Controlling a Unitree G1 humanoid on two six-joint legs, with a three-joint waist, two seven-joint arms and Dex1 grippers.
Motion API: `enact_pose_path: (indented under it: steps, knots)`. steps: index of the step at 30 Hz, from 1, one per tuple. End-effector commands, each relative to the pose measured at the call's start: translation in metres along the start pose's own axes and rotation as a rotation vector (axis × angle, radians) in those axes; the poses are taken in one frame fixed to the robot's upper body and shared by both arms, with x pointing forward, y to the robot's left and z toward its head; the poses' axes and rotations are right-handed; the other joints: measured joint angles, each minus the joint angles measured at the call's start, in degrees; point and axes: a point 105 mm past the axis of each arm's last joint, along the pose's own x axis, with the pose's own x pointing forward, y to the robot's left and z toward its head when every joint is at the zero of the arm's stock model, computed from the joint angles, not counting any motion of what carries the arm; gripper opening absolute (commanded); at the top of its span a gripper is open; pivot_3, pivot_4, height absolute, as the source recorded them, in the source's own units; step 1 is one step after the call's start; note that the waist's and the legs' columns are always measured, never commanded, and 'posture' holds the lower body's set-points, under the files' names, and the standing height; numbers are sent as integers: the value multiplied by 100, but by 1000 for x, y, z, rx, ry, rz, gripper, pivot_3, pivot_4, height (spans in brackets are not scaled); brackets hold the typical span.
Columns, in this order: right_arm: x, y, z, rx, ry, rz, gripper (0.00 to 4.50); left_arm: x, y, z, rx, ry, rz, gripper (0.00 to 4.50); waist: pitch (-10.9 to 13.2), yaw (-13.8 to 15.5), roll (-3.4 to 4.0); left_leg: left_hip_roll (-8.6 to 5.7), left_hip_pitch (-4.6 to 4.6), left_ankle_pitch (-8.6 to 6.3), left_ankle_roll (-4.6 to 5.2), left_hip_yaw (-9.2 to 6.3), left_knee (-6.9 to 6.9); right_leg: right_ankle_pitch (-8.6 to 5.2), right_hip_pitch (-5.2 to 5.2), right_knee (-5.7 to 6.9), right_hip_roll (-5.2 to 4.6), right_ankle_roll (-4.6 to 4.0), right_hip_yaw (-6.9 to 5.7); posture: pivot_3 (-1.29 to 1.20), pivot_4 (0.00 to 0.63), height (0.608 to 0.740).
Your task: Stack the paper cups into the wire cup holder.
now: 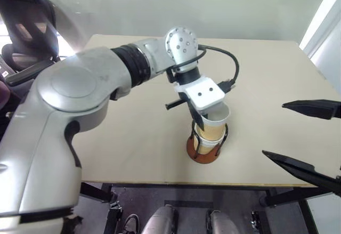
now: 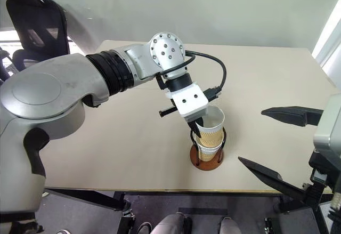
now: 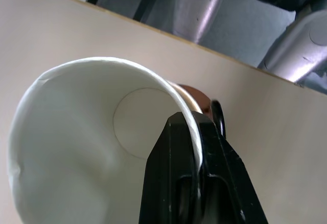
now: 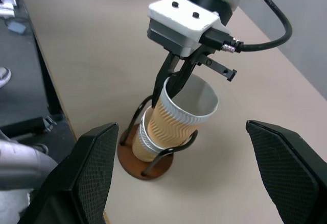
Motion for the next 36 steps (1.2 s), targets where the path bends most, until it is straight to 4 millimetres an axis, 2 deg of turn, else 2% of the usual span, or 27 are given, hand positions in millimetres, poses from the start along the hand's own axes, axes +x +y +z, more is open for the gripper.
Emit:
enact_pose_path:
  steps: [1,5,11,17,21,24,27,28,30,32,34,36]
  knots:
    - [-7,0,6,-26,-36,-31,4126,-4,-3,-2,19,28,-22,22,0,-1,0,0,0,0,-1,0,0,0,0,0,0,0,0,0,150,740]
    - [-8,0,3,-17,-20,-46,4126,-4,-2,-2,17,22,-15,959,0,1,0,0,0,-2,-1,0,0,1,0,0,0,-1,0,0,150,740]
    - [-9,-1,3,-13,-13,-53,4126,-3,0,-1,25,2,2,3076,0,0,0,0,1,-3,-2,0,0,1,0,2,0,-4,0,0,150,740]
    - [-8,-3,4,-7,-13,-54,4126,-13,22,15,9,-135,159,3076,0,2,0,0,1,-3,1,0,2,2,1,6,1,-5,-1,0,150,740]
    - [-7,-7,0,14,-18,-59,4126,-43,34,27,-50,-273,340,3076,-1,-1,2,0,2,0,-4,1,-1,2,-1,5,2,-5,0,0,150,740]
    - [-6,-15,-13,51,4,-92,4126,-66,31,22,-129,-351,462,3076,-3,-10,4,0,5,0,-3,1,-2,1,-1,5,3,-6,0,0,150,740]
    - [-5,-22,-30,81,48,-118,4126,-83,13,0,-251,-366,563,3076,-6,-30,11,0,13,8,10,2,-3,1,3,7,5,-6,2,0,150,740]
    - [-5,-27,-35,93,60,-131,4126,-87,3,-14,-310,-355,607,3076,-7,-38,12,0,18,15,18,3,-4,1,4,9,6,-6,5,0,150,740]
    - [-6,-33,-45,104,79,-149,4126,-93,-13,-33,-401,-343,666,3076,-6,-62,11,2,23,48,66,2,-3,-1,6,12,10,-9,7,0,150,740]
    - [-7,-39,-52,111,85,-158,4126,-97,-30,-49,-492,-344,719,3076,-6,-60,11,1,22,58,70,4,-5,0,6,8,16,-12,2,0,150,740]
    - [-6,-49,-63,131,79,-178,4126,-104,-61,-73,-631,-374,827,3076,-8,-69,10,1,19,59,71,1,-2,0,7,3,15,-13,2,0,150,740]
    - [-6,-55,-73,143,76,-187,4126,-108,-82,-85,-718,-425,904,3076,-9,-103,11,2,20,59,70,-1,0,1,5,-2,21,-13,7,0,150,740]
